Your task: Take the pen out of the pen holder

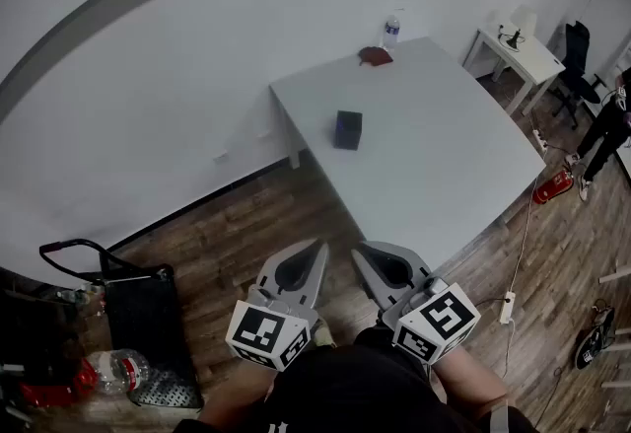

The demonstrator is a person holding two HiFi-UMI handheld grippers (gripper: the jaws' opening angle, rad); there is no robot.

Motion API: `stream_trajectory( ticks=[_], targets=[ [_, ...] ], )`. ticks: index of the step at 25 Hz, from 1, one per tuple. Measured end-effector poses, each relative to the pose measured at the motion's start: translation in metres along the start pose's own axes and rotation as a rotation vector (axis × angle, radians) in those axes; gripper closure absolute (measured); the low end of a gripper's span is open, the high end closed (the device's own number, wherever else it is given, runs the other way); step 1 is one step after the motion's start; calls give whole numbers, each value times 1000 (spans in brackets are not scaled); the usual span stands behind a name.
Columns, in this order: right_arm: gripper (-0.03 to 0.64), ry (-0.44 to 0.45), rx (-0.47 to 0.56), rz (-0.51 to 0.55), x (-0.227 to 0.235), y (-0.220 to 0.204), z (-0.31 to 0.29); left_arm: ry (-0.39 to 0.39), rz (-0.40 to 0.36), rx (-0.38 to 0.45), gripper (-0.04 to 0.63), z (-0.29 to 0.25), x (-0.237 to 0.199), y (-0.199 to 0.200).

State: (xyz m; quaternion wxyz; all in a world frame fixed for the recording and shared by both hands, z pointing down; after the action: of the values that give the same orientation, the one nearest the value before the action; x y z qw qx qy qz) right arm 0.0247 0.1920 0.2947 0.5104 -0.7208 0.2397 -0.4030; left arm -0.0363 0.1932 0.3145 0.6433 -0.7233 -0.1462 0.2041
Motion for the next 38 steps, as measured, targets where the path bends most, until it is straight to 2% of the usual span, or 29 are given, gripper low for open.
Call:
stream_trajectory(
  ticks=[10, 24, 31, 38],
  targets=[
    [600, -46, -9, -31, 43, 6, -32, -21, 2, -31, 589, -47, -32, -10],
    [600, 16, -5, -61, 133, 37, -96, 25, -71, -103, 589, -153, -88, -12],
    [600, 12, -32, -120, 163, 33, -111, 19, -107, -181, 589, -200, -112, -39],
    [600, -35, -59, -183, 193, 26, -122, -33, -130, -217, 588, -254, -142, -76]
  ],
)
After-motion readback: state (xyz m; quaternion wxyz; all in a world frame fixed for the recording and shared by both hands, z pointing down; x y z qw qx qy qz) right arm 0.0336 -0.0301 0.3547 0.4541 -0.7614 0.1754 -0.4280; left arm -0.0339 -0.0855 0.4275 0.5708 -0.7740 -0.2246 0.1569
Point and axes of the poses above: the fingertips, and each gripper's own axes: z backward along the fingers, x to its right, y out of its top, the point moved 1 cm from there along z, backward along the fingers, and after that the axes turned 8 degrees about -z, right-handed, at the moved point
